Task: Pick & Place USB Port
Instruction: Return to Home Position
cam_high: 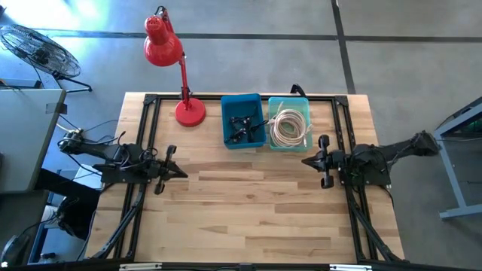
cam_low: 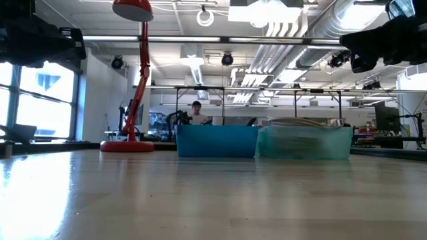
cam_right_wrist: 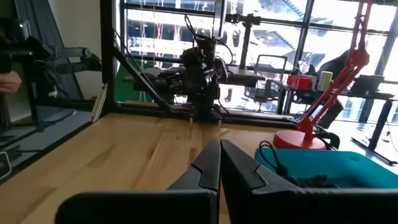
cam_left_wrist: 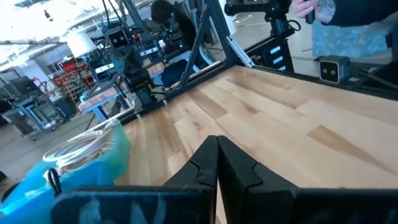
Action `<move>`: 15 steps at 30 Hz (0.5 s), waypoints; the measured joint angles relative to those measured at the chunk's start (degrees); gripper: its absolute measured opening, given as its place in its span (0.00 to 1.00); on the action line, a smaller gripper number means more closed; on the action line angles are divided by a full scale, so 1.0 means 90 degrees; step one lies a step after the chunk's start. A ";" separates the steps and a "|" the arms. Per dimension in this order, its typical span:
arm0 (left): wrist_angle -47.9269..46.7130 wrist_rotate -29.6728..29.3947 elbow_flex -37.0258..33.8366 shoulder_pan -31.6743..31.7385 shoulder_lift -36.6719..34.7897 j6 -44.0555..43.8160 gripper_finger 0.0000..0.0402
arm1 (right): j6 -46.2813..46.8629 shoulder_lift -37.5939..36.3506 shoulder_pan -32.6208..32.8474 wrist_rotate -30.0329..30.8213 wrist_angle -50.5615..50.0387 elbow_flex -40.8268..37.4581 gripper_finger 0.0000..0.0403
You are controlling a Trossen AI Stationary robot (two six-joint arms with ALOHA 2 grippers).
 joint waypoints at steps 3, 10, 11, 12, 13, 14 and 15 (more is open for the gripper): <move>0.0000 -0.0013 0.0000 -0.0002 0.0000 0.0238 0.00 | -0.0004 -0.0002 -0.0439 -0.0434 -0.0117 0.0000 0.00; -0.0023 -0.0023 0.0010 -0.0001 0.0000 0.0474 0.00 | -0.0097 -0.0002 -0.1202 -0.1512 -0.0155 -0.0002 0.00; -0.0040 -0.0026 0.0010 -0.0001 0.0000 0.0484 0.00 | -0.0157 -0.0002 -0.1290 -0.1501 -0.0155 -0.0002 0.00; -0.0056 -0.0033 0.0013 0.0000 0.0000 0.0523 0.00 | -0.0186 -0.0002 -0.1373 -0.1512 -0.0157 -0.0002 0.00; -0.0082 -0.0046 0.0017 -0.0002 0.0000 0.0557 0.00 | -0.0185 -0.0002 -0.1447 -0.1550 -0.0155 -0.0002 0.00; -0.0095 -0.0049 0.0022 0.0000 0.0000 0.0603 0.00 | -0.0165 -0.0002 -0.1516 -0.1632 -0.0157 -0.0002 0.00; -0.0097 -0.0049 0.0022 -0.0002 0.0000 0.0632 0.00 | -0.0083 -0.0002 -0.1571 -0.1715 -0.0162 -0.0002 0.00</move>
